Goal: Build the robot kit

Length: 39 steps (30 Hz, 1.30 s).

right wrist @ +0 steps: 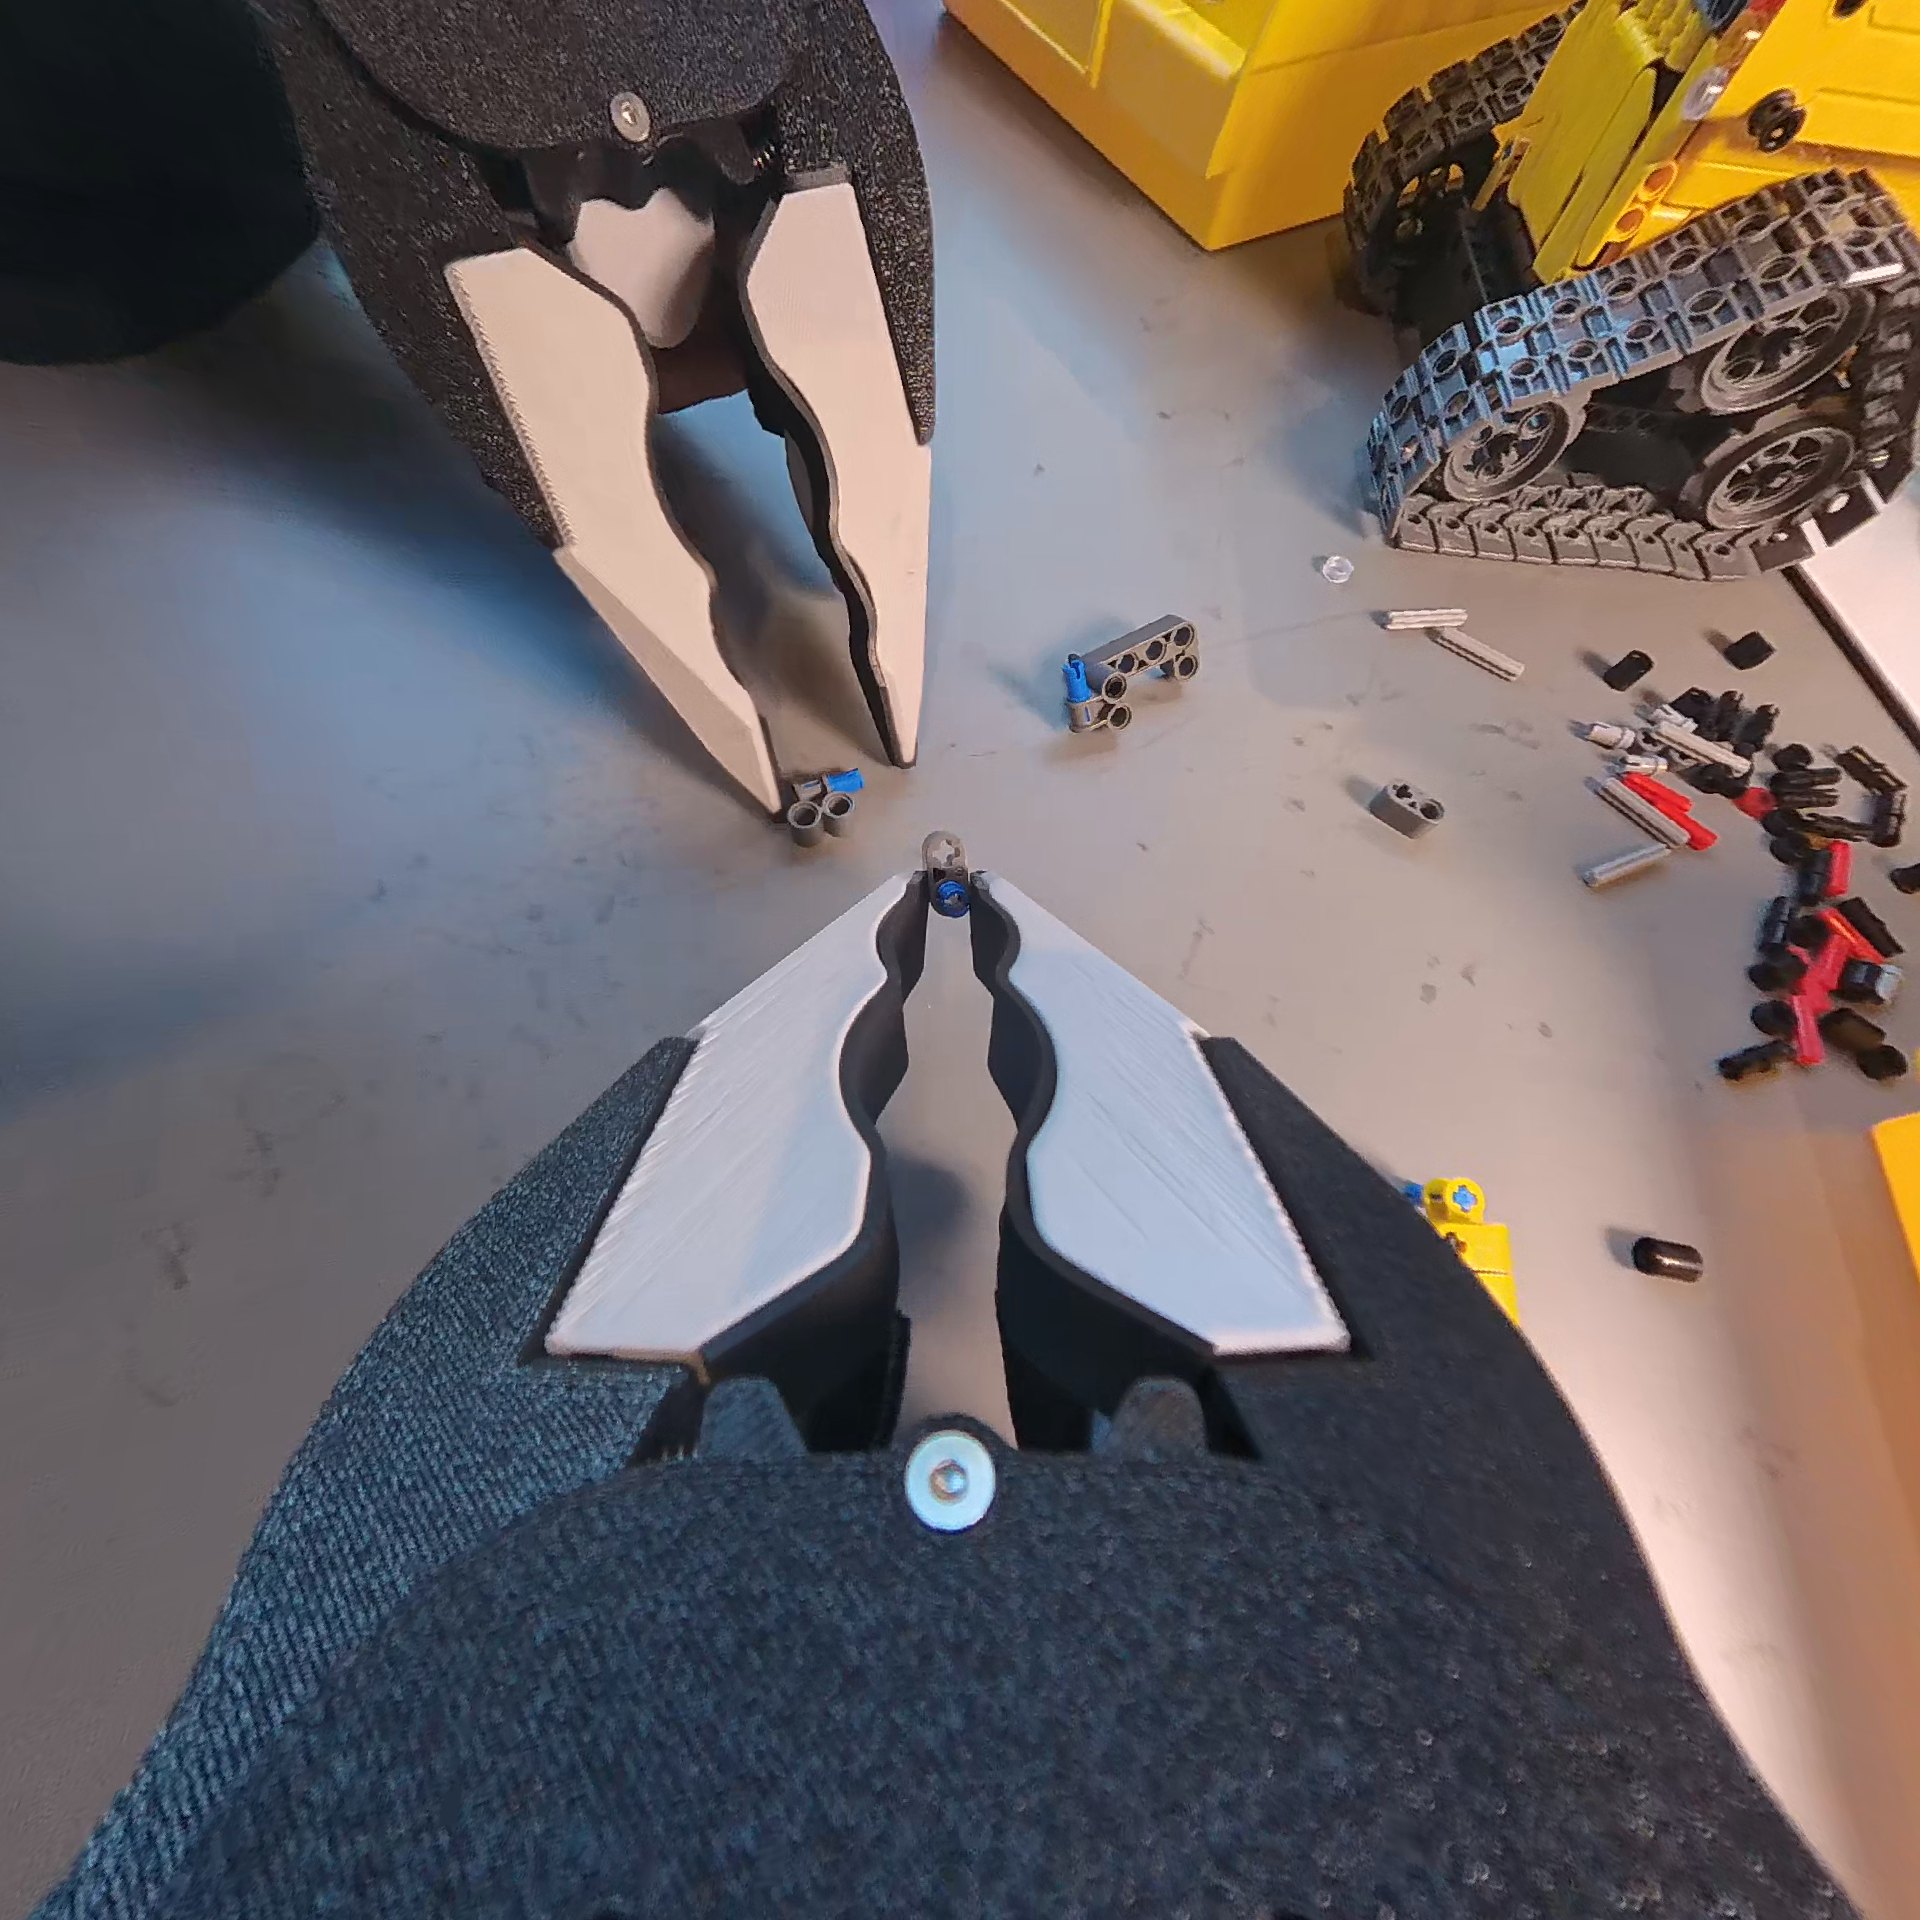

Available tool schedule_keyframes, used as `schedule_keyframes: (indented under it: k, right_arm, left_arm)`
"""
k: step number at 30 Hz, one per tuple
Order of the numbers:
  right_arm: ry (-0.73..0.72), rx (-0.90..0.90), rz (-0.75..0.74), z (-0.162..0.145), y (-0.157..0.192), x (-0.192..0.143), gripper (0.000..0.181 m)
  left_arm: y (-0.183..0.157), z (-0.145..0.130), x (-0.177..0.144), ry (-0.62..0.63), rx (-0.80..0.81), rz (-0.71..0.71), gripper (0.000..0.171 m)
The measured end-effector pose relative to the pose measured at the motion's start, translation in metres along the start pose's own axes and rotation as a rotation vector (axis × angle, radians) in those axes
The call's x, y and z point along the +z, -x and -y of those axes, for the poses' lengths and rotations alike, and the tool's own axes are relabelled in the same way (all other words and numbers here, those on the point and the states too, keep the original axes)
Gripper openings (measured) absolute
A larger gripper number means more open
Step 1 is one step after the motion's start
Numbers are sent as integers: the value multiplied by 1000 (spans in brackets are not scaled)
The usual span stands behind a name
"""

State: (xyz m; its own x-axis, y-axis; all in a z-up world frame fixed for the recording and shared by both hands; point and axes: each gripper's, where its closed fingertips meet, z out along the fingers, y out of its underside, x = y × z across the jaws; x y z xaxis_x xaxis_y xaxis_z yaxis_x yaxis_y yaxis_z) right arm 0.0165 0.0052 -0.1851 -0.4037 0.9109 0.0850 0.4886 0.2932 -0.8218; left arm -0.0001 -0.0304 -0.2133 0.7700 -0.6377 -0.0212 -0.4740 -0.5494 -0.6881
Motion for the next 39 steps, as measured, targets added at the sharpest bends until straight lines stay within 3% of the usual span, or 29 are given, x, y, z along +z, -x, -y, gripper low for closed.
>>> schedule_keyframes:
  k: [9,17,22,30,36,39]
  right_arm:
    - [-1,0,1,0,0,-1,8]
    - [-5,4,-3,1,-1,-1,8]
    - [-6,2,0,1,0,0,8]
    - [-9,0,2,2,0,-1,8]
    - [-11,-3,7,2,1,-1,8]
    - [-12,-4,9,2,2,-1,8]
  left_arm:
    - [20,-5,-7,-8,-13,70,17]
    - [-4,0,-2,-43,-73,-12,32]
    - [-3,6,6,-52,-41,35,30]
    - [-11,10,10,-60,36,-8,10]
    - [-14,7,7,-61,73,-27,10]
    - [-9,4,2,-58,70,-2,21]
